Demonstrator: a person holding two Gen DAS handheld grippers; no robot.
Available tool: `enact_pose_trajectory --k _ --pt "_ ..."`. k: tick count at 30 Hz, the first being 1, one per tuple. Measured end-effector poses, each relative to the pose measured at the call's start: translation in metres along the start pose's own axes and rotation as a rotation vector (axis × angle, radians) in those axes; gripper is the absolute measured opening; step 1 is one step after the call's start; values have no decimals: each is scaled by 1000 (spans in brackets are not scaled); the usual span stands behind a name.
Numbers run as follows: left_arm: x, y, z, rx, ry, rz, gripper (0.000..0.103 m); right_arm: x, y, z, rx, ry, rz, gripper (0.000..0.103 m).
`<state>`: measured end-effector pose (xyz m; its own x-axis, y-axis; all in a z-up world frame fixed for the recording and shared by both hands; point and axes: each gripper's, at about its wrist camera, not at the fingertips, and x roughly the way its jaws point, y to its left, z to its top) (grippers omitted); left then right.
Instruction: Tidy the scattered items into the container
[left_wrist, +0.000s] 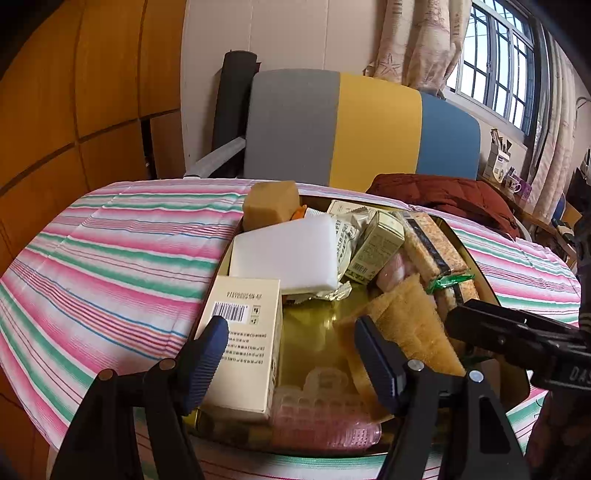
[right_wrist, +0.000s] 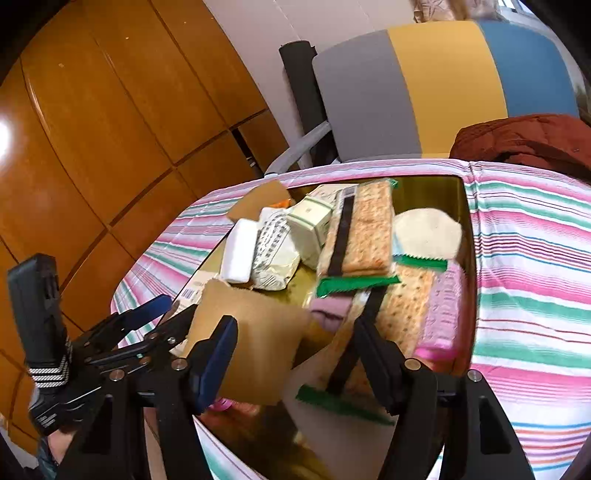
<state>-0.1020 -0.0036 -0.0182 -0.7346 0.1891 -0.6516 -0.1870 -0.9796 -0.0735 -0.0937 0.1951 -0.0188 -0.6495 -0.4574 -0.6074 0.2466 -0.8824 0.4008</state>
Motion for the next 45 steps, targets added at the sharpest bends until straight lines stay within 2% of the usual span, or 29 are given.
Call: enact_pose_trajectory --k 15,22,27,30,32,34,36,39,42,45 --pt "-5 -8 -10 -1 -3 24 72 -9 10 -20 4 14 37 67" --pt "-14 -14 -15 13 -22 78 72 -28 18 -28 -34 -49 -10 69" --pt "-24 -22 -19 40 -50 130 73 -44 25 -34 -73 -118 -87 72" --pt "-34 -21 -21 14 -75 126 74 -51 28 -40 -93 -153 -152 80" --pt "-39 -21 -22 7 -78 154 74 -55 30 -43 -114 -161 -189 84" --pt "-43 -22 -22 0 -76 192 74 -58 31 -45 -129 -171 -234 94" --pt "-49 -21 -23 -18 -87 179 74 -58 32 -46 -135 -173 -279 103" --pt "-57 -16 -26 -67 -92 159 75 -60 32 -47 -124 -171 -308 103" --pt "-61 -17 -24 -68 -90 231 72 -52 31 -42 -106 -110 -411 103" --pt "-69 -18 -25 -46 -106 267 71 -50 30 -43 -99 -93 -416 103"
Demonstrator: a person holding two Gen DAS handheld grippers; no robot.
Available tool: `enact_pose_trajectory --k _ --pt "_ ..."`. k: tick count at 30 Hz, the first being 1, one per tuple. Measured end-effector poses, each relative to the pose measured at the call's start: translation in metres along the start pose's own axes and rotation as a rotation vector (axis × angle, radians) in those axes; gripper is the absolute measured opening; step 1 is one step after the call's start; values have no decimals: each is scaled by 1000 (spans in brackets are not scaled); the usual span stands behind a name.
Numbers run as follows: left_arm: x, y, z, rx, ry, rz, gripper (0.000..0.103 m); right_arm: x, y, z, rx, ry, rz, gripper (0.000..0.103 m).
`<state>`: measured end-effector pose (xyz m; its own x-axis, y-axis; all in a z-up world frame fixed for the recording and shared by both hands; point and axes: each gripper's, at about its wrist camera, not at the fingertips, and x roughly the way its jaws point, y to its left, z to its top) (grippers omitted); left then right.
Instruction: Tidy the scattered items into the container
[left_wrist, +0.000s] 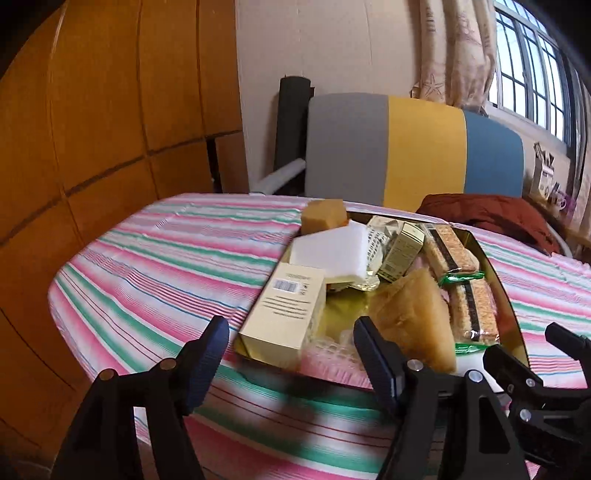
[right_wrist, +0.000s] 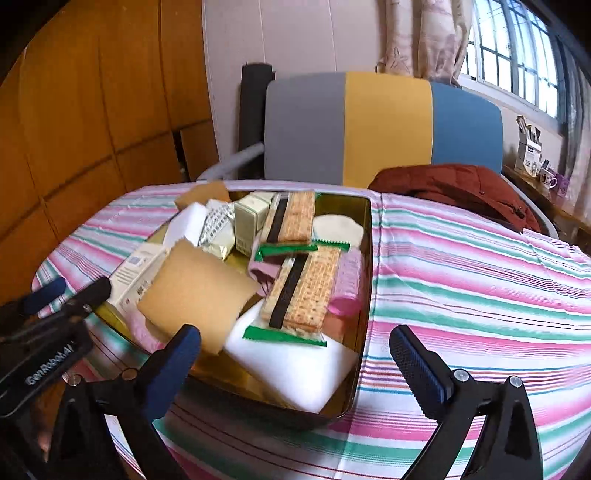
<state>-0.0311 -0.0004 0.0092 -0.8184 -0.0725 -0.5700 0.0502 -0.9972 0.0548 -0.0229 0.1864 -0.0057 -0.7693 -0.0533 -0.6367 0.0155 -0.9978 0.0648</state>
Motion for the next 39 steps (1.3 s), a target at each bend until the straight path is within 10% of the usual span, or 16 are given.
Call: enact_pose_trajectory --k 39 --pt "-16 6 -11 -8 15 -61 65 -5 12 -8 4 -26 -37 103"
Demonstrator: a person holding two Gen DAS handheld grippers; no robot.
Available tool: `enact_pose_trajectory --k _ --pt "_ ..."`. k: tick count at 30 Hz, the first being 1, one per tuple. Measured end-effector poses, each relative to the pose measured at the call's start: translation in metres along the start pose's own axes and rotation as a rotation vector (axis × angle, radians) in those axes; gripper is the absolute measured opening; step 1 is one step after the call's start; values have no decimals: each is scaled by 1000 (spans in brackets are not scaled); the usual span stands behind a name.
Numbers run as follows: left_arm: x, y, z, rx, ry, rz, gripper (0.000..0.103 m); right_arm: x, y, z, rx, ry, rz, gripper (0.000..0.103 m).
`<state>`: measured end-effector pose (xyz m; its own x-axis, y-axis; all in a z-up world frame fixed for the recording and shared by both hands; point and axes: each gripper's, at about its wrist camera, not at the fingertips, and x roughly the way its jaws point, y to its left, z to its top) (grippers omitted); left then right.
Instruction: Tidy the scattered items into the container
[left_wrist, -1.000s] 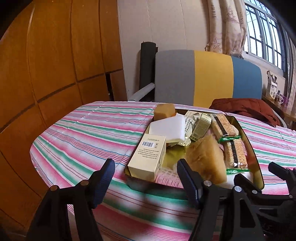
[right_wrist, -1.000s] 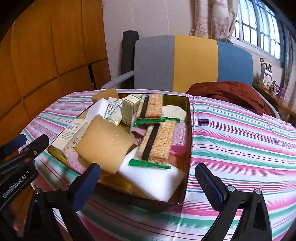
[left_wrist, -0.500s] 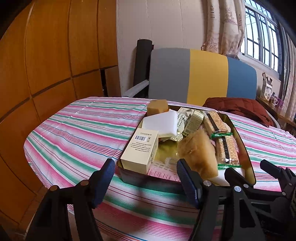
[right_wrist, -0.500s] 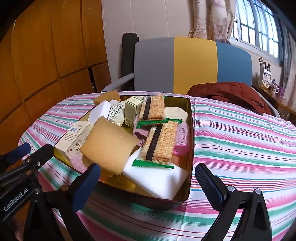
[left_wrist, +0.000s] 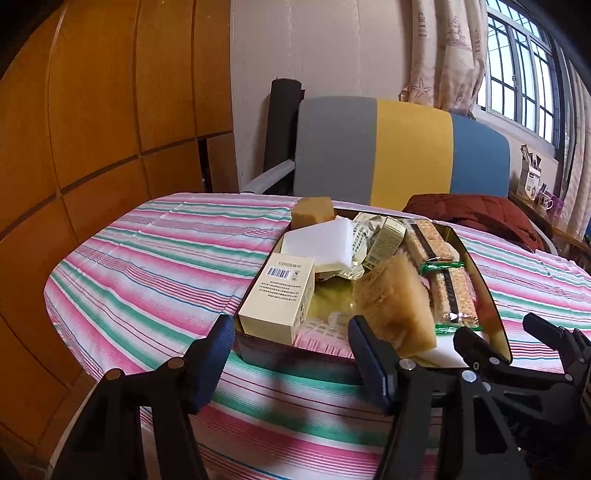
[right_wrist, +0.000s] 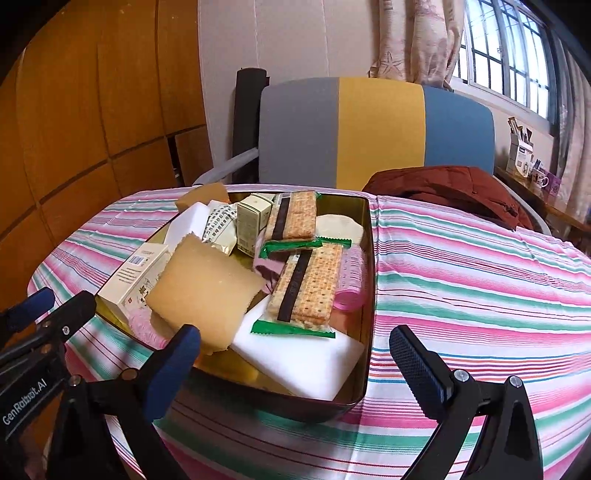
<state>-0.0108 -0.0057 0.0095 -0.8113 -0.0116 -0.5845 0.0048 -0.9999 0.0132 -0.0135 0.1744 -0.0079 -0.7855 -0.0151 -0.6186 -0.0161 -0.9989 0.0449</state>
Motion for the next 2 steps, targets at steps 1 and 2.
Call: enact_pose_trajectory --k 1,2 --pt "1 0 0 2 5 0 65 0 0 0 -1 0 2 103" --pt "1 0 1 3 12 -5 65 0 0 0 -1 -1 2 103"
